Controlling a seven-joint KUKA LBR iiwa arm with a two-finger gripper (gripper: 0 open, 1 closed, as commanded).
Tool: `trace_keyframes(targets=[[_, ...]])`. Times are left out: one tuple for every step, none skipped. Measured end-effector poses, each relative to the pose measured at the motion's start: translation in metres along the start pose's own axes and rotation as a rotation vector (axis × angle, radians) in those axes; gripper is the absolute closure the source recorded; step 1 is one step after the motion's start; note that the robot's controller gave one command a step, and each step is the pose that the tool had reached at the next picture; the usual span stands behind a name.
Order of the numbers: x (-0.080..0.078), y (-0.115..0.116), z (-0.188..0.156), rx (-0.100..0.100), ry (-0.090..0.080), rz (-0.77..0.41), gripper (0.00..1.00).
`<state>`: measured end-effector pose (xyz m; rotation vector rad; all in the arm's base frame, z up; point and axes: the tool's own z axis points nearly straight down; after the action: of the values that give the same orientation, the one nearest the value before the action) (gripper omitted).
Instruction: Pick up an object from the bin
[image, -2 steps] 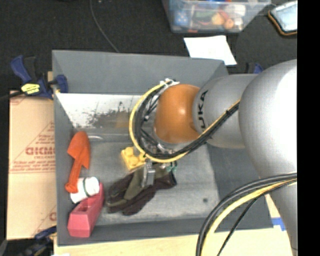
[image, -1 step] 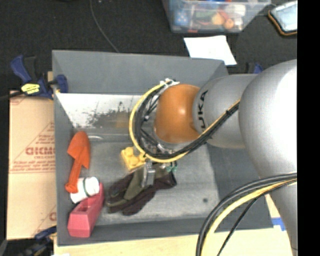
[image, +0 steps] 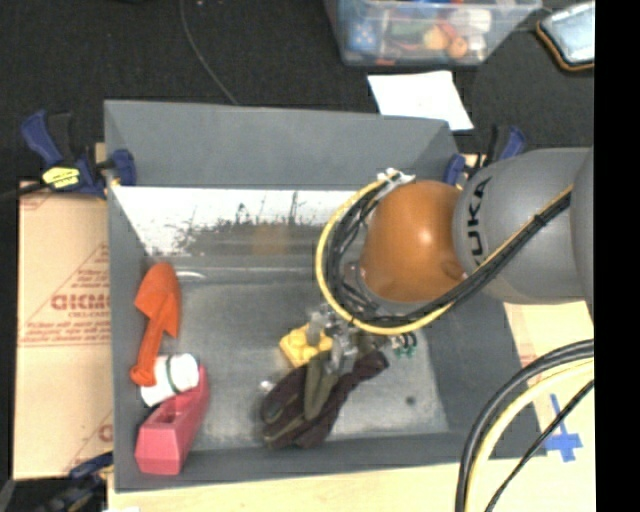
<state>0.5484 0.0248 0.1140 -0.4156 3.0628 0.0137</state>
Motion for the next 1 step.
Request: trace_keyframes(targets=[[0.0, 0.0001, 0.0, 0.0, 0.0, 0.001, 1.0]])
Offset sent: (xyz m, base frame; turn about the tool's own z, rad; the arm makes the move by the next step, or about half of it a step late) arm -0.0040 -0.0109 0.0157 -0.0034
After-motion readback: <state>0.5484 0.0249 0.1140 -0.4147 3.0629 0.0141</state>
